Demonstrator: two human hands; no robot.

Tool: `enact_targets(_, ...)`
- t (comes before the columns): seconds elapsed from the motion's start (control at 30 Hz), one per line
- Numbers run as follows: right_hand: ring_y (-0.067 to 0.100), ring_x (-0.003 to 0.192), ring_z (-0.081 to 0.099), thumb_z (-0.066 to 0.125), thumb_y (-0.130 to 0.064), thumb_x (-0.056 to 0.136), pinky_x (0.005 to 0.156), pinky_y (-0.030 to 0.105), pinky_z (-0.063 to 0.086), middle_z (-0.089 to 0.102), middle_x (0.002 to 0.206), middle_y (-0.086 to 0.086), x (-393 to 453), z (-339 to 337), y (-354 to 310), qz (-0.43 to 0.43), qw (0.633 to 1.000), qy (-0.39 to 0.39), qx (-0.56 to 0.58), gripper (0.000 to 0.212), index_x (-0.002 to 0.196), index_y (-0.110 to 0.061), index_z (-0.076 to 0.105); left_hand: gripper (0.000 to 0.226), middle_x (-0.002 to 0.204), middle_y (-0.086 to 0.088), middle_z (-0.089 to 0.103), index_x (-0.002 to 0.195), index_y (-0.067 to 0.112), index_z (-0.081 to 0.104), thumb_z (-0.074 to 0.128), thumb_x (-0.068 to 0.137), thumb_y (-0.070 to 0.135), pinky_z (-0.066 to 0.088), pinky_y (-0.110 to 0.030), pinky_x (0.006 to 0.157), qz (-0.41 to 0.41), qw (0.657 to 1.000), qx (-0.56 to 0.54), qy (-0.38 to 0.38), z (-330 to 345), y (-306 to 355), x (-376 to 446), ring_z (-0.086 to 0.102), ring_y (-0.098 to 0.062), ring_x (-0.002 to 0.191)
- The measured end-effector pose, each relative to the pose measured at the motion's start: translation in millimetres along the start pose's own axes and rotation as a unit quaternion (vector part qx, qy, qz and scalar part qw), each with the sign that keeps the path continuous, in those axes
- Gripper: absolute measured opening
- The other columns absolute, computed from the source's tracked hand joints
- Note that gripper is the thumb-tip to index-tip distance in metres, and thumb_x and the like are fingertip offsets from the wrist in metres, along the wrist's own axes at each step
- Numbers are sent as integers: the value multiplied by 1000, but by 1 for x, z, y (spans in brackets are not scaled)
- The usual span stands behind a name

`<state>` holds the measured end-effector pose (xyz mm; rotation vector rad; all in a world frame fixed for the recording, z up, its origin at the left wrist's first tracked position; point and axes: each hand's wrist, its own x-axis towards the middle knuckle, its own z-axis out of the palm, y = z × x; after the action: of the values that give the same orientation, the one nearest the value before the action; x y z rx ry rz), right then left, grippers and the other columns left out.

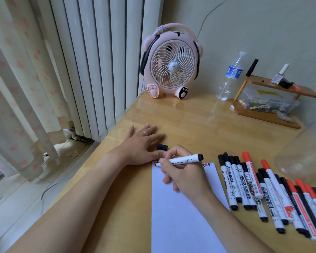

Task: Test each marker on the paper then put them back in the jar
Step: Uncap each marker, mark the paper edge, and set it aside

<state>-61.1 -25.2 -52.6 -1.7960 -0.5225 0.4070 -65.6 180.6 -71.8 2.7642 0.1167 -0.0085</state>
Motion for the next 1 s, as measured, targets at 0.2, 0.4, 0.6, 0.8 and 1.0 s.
enact_targets(0.2, 20, 58, 67, 71, -17, 95, 44, 27, 38, 66, 76, 22, 0, 0, 2, -3, 1000, 2, -8, 16, 88, -13, 57, 89, 171, 6, 9, 157, 46, 27, 38, 79, 87, -9, -55, 124, -3, 1000, 5, -8, -3, 2, -1, -4, -10, 157)
enact_targets(0.4, 18, 55, 63, 71, -17, 95, 43, 27, 36, 64, 75, 23, 0, 1, 3, -11, 1000, -1, -11, 17, 88, -12, 56, 83, 172, 4, 9, 158, 45, 26, 36, 83, 79, -9, -56, 124, 7, 1000, 7, -3, -2, 2, -2, -4, -11, 158)
enact_targets(0.6, 14, 49, 58, 72, -17, 95, 42, 24, 34, 64, 70, 18, 0, 1, 0, -5, 1000, -4, -13, 17, 90, -9, 57, 75, 172, 3, 8, 159, 43, 25, 51, 93, 69, -9, -55, 124, 1, 1000, 9, -3, -4, 4, -2, -4, -11, 158)
enact_targets(0.8, 15, 52, 61, 71, -17, 95, 44, 26, 34, 64, 69, 14, -1, 1, -1, 6, 1000, -1, -17, 18, 89, -10, 56, 77, 172, 3, 9, 159, 42, 27, 54, 92, 69, -10, -54, 124, 0, 1000, 1, 0, -3, 4, -1, -3, -11, 158)
enact_targets(1.0, 16, 55, 62, 71, -17, 95, 45, 27, 32, 64, 71, 16, -1, 2, -1, 4, 1000, -10, -17, 18, 89, -10, 56, 77, 172, 3, 10, 159, 42, 27, 53, 91, 70, -10, -54, 124, -1, 1000, 1, 2, -4, 5, -1, -4, -11, 158)
